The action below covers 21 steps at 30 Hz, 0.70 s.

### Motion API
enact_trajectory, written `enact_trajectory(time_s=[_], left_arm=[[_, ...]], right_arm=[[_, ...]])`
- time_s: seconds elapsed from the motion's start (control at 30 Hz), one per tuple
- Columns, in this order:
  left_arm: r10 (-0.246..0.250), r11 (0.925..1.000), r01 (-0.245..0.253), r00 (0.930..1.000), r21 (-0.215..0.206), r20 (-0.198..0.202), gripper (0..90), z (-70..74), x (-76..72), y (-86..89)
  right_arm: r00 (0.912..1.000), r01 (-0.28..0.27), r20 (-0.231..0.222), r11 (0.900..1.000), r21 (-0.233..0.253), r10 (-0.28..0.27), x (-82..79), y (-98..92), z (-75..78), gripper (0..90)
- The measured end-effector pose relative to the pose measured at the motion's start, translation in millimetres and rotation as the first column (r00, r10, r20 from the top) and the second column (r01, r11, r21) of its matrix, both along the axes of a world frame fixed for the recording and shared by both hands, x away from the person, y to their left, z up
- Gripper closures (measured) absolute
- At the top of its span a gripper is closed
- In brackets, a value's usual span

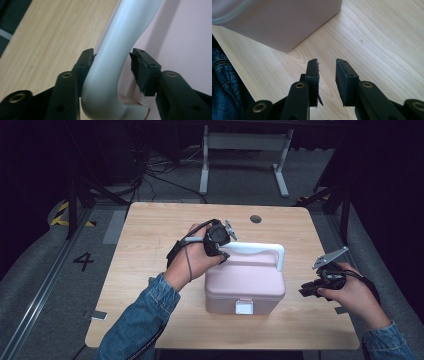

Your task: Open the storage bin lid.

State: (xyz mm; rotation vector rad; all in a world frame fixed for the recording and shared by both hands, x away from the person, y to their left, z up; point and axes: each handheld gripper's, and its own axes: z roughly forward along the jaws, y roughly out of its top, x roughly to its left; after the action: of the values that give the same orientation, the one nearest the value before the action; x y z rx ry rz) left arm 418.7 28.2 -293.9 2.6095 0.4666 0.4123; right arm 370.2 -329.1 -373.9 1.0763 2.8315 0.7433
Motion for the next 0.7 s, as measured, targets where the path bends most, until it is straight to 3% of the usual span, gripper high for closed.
enact_trajectory(time_s=[0.07, 0.13, 0.4, 0.7], left_arm=[[0.003, 1.0, -0.003, 0.9999, 0.004, 0.011, 65.5, 1.3, 0.0, 0.4], [0.012, 0.9999, -0.012, 0.9999, 0.001, -0.004, 68.8, 5.2, 1.2, 1.8], [-0.017, 0.9998, 0.017, 0.9993, 0.0, -0.033, 70.2, 11.6, 2.1, 3.4], [-0.036, 0.9987, 0.034, 0.998, -0.037, -0.053, 70.8, 27.8, -0.3, 6.9]], right_arm=[[1.0, -0.001, -0.002, 1.0, 0.0, 0.001, 0.1, 0.2, -0.5, 72.7], [1.0, 0.0, -0.001, 1.0, -0.001, 0.0, 0.4, 0.0, -0.7, 72.7], [1.0, 0.003, -0.002, 1.0, -0.002, -0.003, 0.6, -2.0, -1.7, 72.6], [0.9999, 0.006, 0.011, 1.0, 0.009, -0.006, -1.1, -4.3, 1.3, 72.7]])
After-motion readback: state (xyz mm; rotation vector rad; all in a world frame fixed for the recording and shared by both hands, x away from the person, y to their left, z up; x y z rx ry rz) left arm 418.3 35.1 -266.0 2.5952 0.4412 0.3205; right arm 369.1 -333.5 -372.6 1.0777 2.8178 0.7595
